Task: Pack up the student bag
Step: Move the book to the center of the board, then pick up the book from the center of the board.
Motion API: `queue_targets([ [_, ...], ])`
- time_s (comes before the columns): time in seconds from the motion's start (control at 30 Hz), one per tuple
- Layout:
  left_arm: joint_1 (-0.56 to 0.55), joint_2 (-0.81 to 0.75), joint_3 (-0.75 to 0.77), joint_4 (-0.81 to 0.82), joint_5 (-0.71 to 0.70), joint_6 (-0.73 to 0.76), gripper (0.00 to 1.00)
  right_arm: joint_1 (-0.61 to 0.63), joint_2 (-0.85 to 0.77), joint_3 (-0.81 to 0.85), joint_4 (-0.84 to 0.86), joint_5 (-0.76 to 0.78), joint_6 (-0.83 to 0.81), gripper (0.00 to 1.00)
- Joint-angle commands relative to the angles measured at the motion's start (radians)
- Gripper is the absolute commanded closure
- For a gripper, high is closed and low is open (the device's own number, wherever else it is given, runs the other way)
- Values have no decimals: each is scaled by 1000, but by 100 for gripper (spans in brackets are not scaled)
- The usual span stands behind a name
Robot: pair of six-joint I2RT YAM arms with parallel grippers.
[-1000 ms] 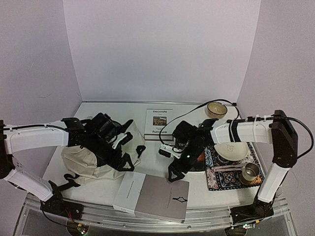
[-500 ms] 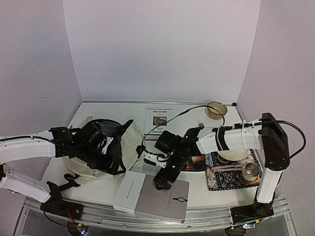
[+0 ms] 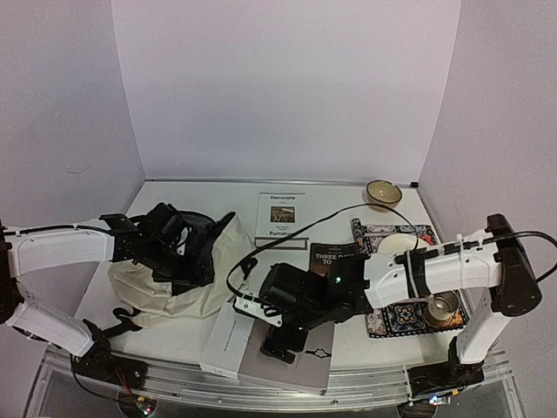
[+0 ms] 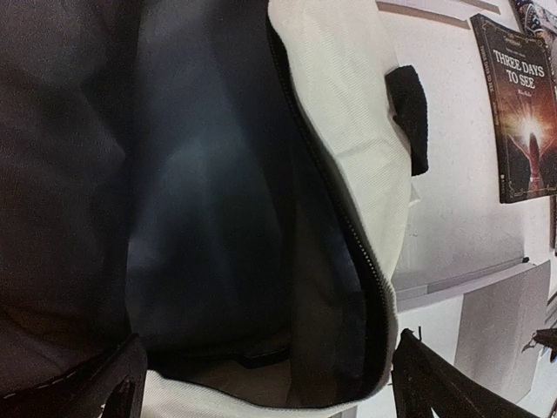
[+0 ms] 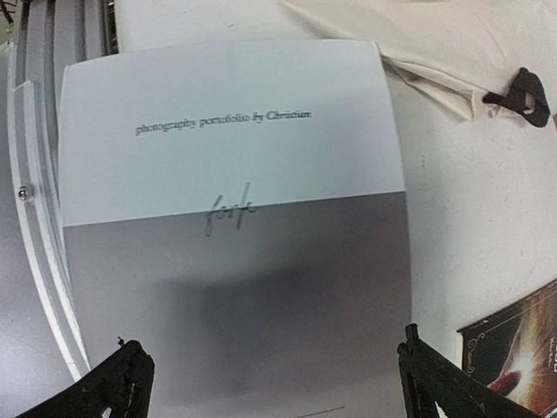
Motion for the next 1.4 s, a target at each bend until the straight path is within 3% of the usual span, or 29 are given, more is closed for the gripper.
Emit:
queue_targets([
  [0.0,11,0,61,56,-4,36,1,24,75,35,-18,-1,-13,2],
  [0.17,11,-16,58,55,-14,23,1,15,172,63,-18,155,-53,2],
  [0.37,12,-71,47,55,-21,-1,1,-83,277,113,-13,297,-43,2],
  [0.57,12,-121,42,52,13,-31,1,-166,327,194,20,309,-36,2],
  [0.77,12,-146,10,52,56,-82,1,-208,246,219,22,116,16,2],
  [1.0,-24,-146,-16,95,113,-177,3,-393,135,103,22,-140,108,2],
  [1.17,-84,-89,-42,197,132,-240,6,-493,164,59,30,-282,150,5],
  [1.37,-130,0,-91,330,165,-310,14,-512,218,49,54,-400,178,13],
])
